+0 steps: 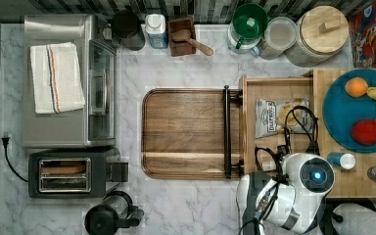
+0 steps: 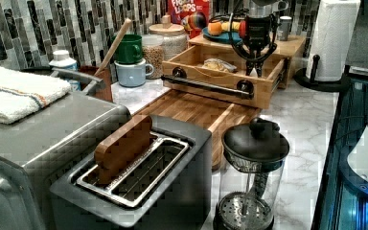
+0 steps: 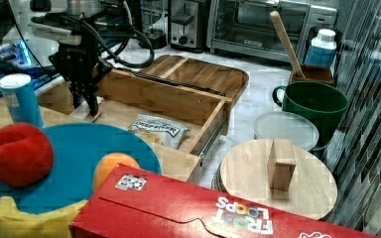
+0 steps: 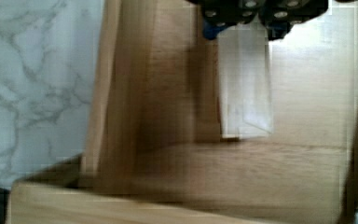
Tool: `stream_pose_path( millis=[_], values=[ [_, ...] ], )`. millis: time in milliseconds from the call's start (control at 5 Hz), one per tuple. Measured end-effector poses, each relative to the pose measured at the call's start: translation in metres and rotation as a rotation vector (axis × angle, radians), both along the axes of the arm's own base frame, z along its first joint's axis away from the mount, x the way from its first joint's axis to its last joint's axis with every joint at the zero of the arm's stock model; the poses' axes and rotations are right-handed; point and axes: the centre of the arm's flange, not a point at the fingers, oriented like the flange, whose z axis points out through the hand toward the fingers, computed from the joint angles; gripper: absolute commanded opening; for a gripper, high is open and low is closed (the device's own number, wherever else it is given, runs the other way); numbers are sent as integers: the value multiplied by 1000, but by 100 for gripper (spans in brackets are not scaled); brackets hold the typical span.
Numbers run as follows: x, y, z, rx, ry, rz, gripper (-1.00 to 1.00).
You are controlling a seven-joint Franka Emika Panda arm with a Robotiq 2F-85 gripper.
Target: Pick up the butter.
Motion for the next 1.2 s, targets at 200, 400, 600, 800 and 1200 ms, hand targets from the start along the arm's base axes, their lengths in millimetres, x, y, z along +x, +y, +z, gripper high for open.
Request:
stream_pose_path(
  millis=[200, 400, 600, 800, 1200],
  values=[
    [14, 12, 5, 10, 38, 30, -100],
    [33, 25, 18, 28, 57, 43, -100],
    [54, 32, 35, 33, 95, 68, -100],
    [74, 31, 61, 46, 171, 73, -100],
    [114, 25, 129, 5, 136, 21, -100]
  ],
)
